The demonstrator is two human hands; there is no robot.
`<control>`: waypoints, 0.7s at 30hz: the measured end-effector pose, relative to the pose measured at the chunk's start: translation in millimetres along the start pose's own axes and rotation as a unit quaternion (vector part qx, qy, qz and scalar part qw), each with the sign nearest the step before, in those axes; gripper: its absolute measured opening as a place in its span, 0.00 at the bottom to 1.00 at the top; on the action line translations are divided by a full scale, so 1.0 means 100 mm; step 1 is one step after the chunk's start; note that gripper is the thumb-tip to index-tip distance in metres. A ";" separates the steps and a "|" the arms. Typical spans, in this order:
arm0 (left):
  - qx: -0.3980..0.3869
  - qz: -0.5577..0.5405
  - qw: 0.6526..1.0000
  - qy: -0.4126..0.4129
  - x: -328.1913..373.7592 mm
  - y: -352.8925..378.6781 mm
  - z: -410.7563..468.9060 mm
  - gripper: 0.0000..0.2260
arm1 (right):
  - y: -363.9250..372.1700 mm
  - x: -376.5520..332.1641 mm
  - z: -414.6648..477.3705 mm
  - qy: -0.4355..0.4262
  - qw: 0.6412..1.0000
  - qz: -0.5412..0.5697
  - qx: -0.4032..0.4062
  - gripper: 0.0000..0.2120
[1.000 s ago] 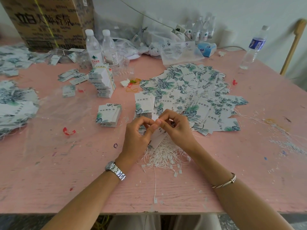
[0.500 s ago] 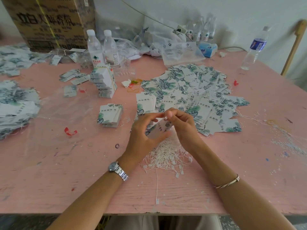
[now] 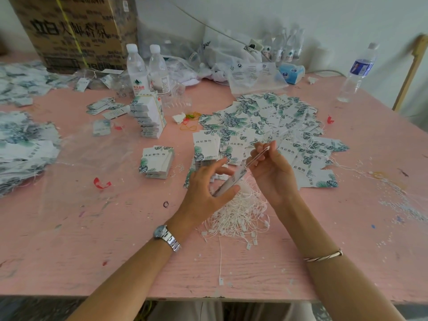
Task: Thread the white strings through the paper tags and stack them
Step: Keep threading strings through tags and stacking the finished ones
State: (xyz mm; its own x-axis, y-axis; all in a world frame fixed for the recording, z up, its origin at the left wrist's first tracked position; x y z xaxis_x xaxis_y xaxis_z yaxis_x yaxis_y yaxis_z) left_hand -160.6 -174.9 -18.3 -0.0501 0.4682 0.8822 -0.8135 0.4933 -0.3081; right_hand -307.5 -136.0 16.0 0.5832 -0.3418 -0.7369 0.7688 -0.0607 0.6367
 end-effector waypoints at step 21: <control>0.117 -0.080 0.990 0.024 0.02 -0.19 0.01 0.31 | -0.19 -0.09 -0.11 -0.090 0.914 -0.358 0.171 0.08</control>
State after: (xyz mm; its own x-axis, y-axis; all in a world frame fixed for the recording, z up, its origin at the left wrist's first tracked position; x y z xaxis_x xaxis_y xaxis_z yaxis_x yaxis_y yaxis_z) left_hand -145.9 -183.4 -10.3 0.1122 0.4344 0.8937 -0.9209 0.3834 -0.0708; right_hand -324.6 -121.4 8.2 -0.1121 -0.2466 -0.9626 0.7919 -0.6073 0.0634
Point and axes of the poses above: each hand's wrist, its own z-axis towards the middle knuckle, its own y-axis out of the palm, x = y × z, the point moved 8 cm from there along z, towards the middle knuckle, and after that the axes turned 6 degrees about -z, right-handed, at the moved point
